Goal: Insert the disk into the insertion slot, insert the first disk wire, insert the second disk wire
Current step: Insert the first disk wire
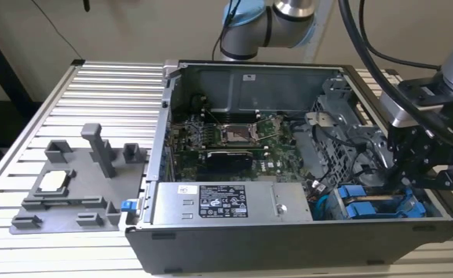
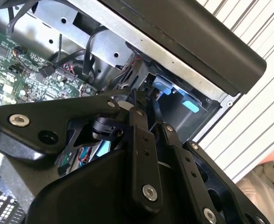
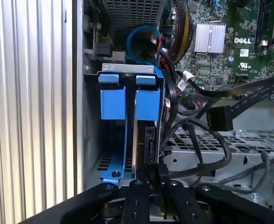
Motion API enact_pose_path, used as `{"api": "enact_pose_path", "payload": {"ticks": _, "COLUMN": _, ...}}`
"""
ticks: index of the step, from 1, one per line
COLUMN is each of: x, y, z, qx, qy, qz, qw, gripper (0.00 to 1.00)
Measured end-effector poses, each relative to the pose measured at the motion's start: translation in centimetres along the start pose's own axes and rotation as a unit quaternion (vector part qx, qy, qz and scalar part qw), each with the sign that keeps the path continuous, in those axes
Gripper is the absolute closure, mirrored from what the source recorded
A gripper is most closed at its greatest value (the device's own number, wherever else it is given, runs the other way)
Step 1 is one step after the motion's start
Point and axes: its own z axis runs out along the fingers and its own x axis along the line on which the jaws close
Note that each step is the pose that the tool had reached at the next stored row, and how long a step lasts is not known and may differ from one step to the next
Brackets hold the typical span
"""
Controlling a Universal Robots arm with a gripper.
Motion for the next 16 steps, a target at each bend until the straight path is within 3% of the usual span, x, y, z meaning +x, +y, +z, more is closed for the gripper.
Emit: {"api": "enact_pose_path", "payload": {"ticks": 16, "x": 0.0, "y": 0.03, "z": 0.32, "qx": 0.0002, "qy": -0.0036, "qz": 0.005, "qw": 1.0, "gripper": 0.81}}
